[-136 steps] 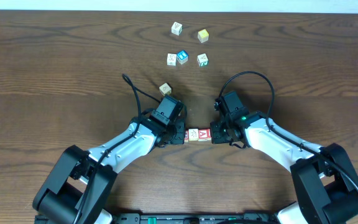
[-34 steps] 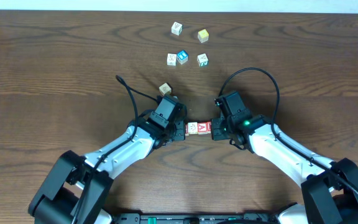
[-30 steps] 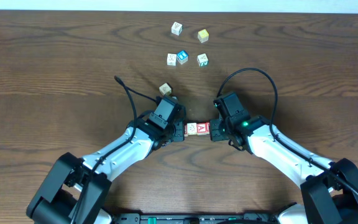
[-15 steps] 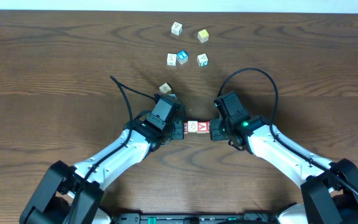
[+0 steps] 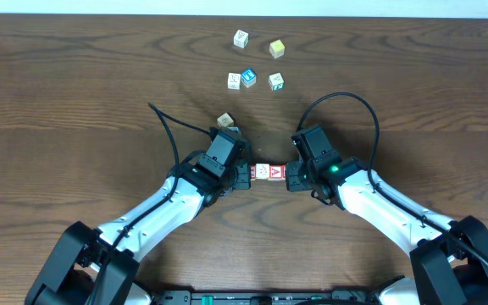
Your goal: Lift 4 blocks
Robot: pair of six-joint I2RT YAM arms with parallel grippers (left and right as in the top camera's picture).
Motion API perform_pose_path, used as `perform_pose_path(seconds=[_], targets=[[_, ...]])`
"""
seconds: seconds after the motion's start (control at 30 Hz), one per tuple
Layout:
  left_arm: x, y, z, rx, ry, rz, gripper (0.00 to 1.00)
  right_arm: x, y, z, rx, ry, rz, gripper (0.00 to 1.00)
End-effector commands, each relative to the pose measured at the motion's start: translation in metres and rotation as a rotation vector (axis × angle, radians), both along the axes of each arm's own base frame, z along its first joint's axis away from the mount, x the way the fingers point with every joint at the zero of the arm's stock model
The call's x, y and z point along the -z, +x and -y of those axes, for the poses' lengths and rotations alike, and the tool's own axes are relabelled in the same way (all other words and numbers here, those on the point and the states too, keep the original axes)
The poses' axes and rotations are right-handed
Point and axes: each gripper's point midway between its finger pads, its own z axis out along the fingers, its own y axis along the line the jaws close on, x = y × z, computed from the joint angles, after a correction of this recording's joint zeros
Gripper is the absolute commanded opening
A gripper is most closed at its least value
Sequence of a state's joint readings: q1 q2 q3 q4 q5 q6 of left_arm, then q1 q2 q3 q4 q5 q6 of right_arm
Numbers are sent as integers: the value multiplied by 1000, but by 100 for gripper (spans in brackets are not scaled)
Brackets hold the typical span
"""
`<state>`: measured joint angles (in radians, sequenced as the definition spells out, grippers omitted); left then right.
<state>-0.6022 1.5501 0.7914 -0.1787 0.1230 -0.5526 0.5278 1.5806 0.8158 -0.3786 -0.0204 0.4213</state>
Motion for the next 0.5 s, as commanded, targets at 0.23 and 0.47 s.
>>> perform_pose_path(seconds=[0.23,0.47], targets=[[-31,-8,41,117,-167,13,7,-28,-19,-62,-167,234,-39,1],[-31,-8,41,117,-167,13,7,-29,-19,-64,-167,247,-43,1]])
